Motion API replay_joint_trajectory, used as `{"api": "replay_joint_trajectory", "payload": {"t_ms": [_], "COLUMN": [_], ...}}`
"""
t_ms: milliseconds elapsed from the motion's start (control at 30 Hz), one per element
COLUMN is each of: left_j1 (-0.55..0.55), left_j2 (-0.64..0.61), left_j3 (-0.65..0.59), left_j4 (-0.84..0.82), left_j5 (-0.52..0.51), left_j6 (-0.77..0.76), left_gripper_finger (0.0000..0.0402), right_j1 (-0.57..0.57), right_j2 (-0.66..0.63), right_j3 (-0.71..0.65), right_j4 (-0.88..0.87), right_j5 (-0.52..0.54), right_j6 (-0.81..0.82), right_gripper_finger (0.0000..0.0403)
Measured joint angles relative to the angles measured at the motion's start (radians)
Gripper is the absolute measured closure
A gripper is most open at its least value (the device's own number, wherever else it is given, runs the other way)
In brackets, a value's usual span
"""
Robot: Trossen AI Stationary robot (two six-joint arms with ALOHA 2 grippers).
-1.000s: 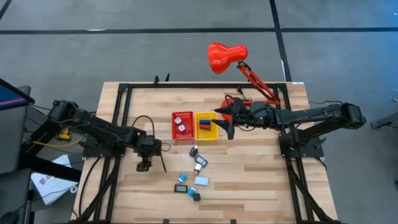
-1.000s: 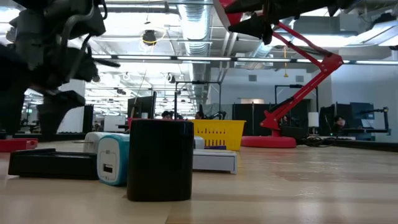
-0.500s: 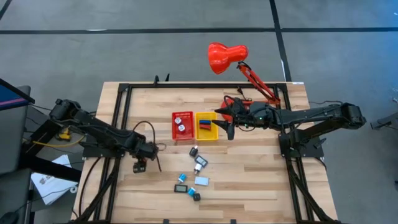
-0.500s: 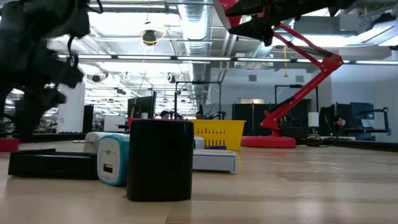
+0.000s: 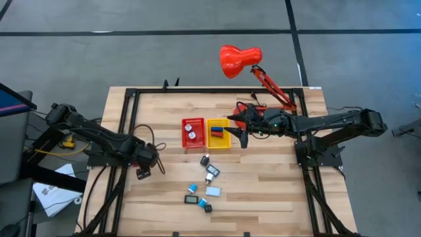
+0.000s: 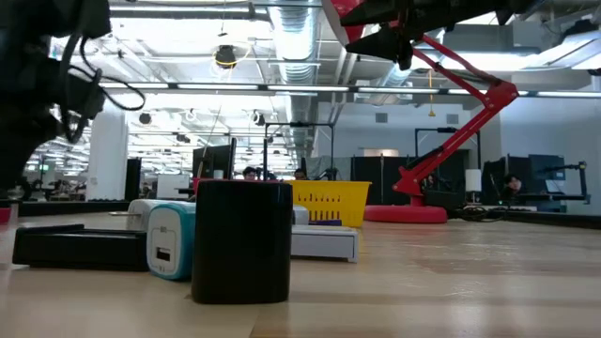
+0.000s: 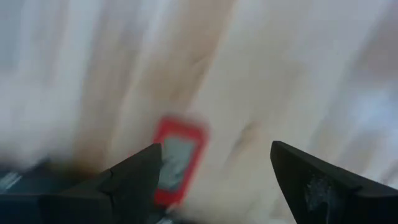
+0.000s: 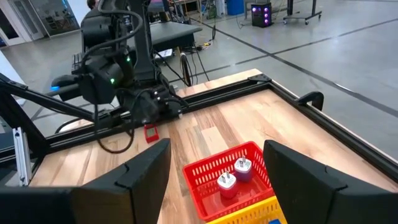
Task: Pick & Place Office items
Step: Put the red digital timer into the yellow basket
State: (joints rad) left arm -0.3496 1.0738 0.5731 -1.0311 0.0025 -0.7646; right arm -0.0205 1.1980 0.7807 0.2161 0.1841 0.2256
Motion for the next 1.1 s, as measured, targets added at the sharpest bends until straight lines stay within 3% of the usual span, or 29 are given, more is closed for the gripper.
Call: {"api": "replay_joint_trajectory", "payload": {"t_ms": [133, 433, 567, 933, 1100], "left_j1": [-0.005, -0.004, -0.001, -0.003, -0.003], "left_j2": [0.027, 0.302, 0.364, 0.24, 0.164], "left_j3": [-0.011, -0.042, -0.036, -0.028, -0.031], "left_j4": [0.018, 0.024, 0.054, 0.155, 0.276], "left_j5": [-0.007, -0.006, 0.042, 0.078, 0.051], "left_j6": [-0.003, 0.084, 0.148, 0.14, 0.112], "left_gripper_finger": [0.0112, 0.0159, 0.0177, 0.0268, 0.0257], "right_j1": [-0.001, -0.001, -0.001, 0.0, 0.0], "right_j2": [0.0, 0.0, 0.0, 0.0, 0.0], "right_j3": [0.0, 0.0, 0.0, 0.0, 0.0], "right_j4": [0.0, 0.001, 0.003, 0.005, 0.005], "right_j5": [0.0, 0.0, 0.0, -0.002, -0.001], "right_j6": [0.0, 0.001, 0.002, 0.002, 0.002], "right_gripper_finger": [0.0154, 0.0154, 0.0154, 0.0154, 0.0154]}}
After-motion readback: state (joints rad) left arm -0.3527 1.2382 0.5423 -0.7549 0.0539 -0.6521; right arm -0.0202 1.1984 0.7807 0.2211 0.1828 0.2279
